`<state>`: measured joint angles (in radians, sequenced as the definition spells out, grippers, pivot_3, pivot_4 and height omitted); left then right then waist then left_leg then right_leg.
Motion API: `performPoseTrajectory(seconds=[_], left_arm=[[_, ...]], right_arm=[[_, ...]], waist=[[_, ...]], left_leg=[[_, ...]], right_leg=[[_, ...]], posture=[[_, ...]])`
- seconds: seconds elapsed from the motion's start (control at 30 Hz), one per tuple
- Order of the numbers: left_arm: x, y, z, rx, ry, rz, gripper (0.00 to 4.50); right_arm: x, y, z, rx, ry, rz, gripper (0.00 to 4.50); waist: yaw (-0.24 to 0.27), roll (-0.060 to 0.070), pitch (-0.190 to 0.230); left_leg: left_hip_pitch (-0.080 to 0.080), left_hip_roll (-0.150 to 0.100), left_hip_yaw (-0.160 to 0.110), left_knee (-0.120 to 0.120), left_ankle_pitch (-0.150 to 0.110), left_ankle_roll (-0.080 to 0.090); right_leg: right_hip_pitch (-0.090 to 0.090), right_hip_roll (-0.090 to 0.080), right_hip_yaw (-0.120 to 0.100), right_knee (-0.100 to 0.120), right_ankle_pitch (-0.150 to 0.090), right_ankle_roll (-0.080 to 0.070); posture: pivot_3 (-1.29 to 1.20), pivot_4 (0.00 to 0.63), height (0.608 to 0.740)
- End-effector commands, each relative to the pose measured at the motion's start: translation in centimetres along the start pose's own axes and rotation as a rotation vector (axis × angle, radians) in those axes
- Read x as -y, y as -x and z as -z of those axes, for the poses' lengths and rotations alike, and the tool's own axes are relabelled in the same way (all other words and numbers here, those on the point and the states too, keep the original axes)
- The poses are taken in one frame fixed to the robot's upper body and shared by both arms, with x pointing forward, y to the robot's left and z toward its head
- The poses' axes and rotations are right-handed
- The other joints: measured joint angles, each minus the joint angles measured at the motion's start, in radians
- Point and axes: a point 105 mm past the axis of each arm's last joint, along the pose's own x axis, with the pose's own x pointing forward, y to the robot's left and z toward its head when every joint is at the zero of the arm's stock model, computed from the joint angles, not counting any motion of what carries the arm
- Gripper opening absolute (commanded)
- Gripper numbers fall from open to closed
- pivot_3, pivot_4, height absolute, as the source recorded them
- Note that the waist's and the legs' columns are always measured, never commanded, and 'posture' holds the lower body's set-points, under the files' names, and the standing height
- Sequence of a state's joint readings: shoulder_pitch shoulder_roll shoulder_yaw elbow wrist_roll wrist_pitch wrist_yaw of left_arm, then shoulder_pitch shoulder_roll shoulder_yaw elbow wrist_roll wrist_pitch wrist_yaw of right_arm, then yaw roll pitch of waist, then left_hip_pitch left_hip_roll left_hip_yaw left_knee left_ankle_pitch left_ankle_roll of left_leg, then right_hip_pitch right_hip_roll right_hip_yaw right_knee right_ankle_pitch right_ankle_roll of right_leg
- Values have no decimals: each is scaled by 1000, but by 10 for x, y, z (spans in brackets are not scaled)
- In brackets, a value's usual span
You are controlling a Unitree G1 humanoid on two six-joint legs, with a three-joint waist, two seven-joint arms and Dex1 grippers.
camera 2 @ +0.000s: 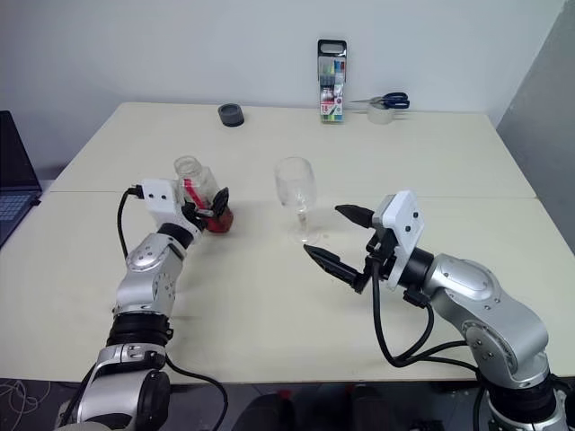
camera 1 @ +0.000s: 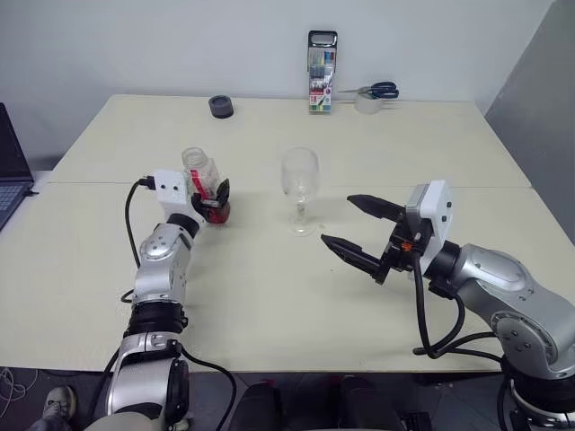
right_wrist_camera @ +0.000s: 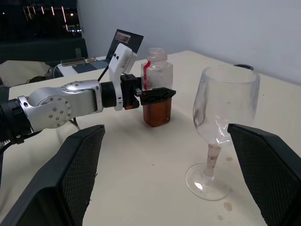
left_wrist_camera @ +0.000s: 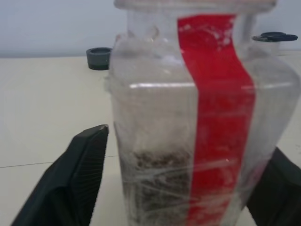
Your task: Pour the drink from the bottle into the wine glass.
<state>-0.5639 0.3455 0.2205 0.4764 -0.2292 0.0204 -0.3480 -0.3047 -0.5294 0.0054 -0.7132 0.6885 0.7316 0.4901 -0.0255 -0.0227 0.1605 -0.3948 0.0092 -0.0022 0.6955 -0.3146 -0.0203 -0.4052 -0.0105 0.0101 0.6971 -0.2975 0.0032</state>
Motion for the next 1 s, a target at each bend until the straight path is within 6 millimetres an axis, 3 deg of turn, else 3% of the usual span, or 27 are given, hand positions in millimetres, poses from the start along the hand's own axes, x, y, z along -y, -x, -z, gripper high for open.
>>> performPoseTrajectory(seconds=[0.03, 0.13, 0.3, 0.37, 0.77, 1.0], left_arm=[[4, -3, -13, 51, -23, 24, 2669], [1, -3, -13, 50, -25, 22, 1832], [0, -4, -14, 48, -46, 17, 1762], [4, -7, -21, 48, -154, 47, 1762], [48, -42, -119, 247, -647, 272, 1762], [68, -54, -145, 301, -874, 336, 1762]], right_arm=[[-1, 3, -11, 38, 47, 11, 4500], [-1, 4, -9, 34, 50, 18, 4500], [1, 5, -7, 34, 52, 23, 4500], [3, 6, -8, 39, 59, 31, 4500], [17, -3, -31, 112, 116, 80, 4500], [31, -12, -39, 162, 112, 118, 4500]], waist=[[0, 0, 0], [0, 0, 0], [0, 0, 0], [0, 0, 0], [1, -1, 1], [0, -1, 1]], left_leg=[[0, 0, 0, 0, 0, 0], [0, 0, 0, 0, 0, 0], [0, 0, 0, 0, 0, 0], [0, 0, 0, 0, 0, 0], [-3, -1, -2, 1, 0, 0], [-3, -1, -1, 1, 0, 0]], right_leg=[[0, 0, 0, 0, 0, 0], [0, 0, 0, 0, 0, 0], [0, 0, 0, 0, 0, 0], [0, 0, 0, 0, 0, 0], [-1, 0, -2, 0, 0, 0], [-2, 0, -1, 0, 0, 0]], posture=[[0, 150, 740], [0, 150, 740], [0, 150, 740], [0, 150, 740], [0, 150, 740], [0, 150, 740]])
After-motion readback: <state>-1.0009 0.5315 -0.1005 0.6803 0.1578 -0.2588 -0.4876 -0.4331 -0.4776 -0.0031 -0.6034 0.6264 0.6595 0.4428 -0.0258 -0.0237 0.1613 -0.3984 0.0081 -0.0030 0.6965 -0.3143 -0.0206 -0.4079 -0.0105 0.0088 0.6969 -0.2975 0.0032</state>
